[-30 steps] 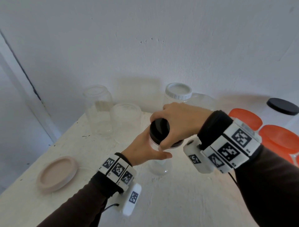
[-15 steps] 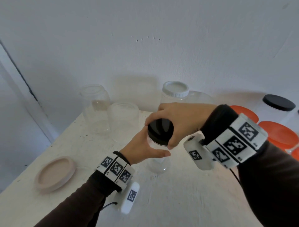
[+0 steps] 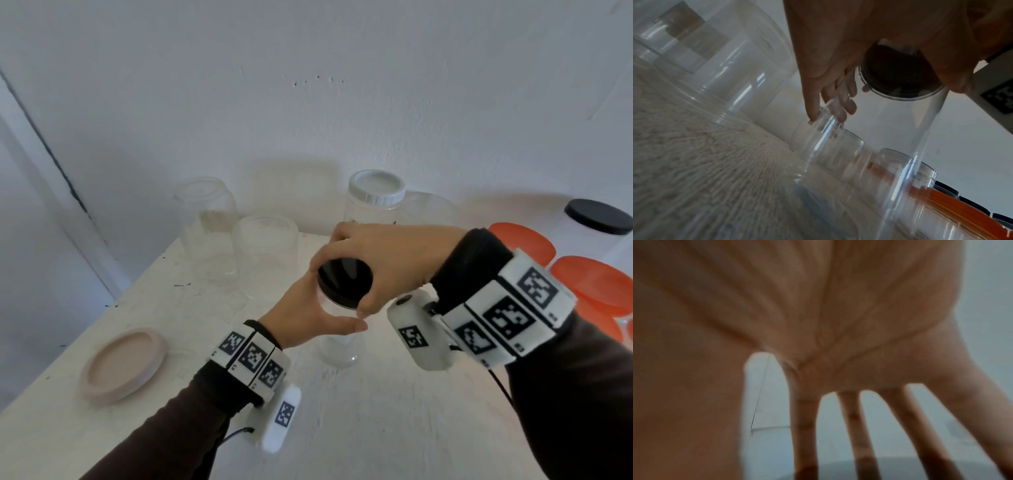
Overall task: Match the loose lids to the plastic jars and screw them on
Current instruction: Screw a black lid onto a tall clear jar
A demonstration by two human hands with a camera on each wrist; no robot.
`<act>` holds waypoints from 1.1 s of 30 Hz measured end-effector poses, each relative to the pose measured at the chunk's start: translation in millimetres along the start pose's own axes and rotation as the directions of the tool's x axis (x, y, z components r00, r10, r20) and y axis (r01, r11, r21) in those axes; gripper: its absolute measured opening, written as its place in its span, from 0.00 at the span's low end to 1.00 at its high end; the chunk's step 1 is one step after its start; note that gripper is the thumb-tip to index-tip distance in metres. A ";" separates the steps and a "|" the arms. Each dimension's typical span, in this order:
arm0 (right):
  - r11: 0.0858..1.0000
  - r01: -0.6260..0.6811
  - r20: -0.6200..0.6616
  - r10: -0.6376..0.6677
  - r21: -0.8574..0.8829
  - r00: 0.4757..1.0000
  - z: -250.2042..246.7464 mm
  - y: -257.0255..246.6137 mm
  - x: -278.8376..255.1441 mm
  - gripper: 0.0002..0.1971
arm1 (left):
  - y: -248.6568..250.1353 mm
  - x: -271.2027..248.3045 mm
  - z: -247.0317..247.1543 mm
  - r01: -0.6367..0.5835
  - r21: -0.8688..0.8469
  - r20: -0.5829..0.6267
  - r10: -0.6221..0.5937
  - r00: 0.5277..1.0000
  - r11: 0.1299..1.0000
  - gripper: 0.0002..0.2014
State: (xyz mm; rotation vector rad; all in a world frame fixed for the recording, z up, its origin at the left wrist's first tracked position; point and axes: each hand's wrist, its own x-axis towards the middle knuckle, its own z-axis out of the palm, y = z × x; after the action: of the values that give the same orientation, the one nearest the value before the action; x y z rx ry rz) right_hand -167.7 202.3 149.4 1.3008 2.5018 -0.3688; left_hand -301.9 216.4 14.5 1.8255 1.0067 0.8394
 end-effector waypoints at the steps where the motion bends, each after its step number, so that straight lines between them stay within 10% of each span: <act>1: 1.000 -0.013 -0.032 0.013 0.010 0.999 0.5 0.4 0.6 0.35 | -0.3 -0.2 -0.1 0.003 -0.003 -0.004 -0.003 1.000 1.000 0.36; 9: 0.948 -0.301 -0.371 0.245 -0.100 0.896 18.0 -12.4 11.8 0.29 | -4.7 0.3 2.2 -0.019 -0.004 0.029 0.019 0.999 1.000 0.47; 15: 0.998 -0.058 0.044 0.058 -0.008 0.997 0.2 -1.7 -3.4 0.36 | 0.6 -2.7 2.1 0.000 0.010 0.001 0.000 1.000 1.000 0.38; 24: 0.983 -0.176 -0.303 0.155 -0.044 0.940 14.3 -10.1 5.1 0.27 | 1.9 -1.8 1.9 0.008 -0.034 0.043 -0.007 0.999 0.999 0.39; 33: 0.998 -0.033 0.000 0.033 -0.044 0.999 -0.5 -2.0 -6.5 0.38 | 2.9 -2.7 4.1 -0.003 0.003 0.023 0.003 1.000 1.000 0.36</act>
State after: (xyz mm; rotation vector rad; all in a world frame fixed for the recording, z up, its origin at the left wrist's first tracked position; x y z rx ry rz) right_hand -165.8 196.5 152.5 1.3234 2.4699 -0.3054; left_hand -298.7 211.7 15.1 1.8353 0.9914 0.8173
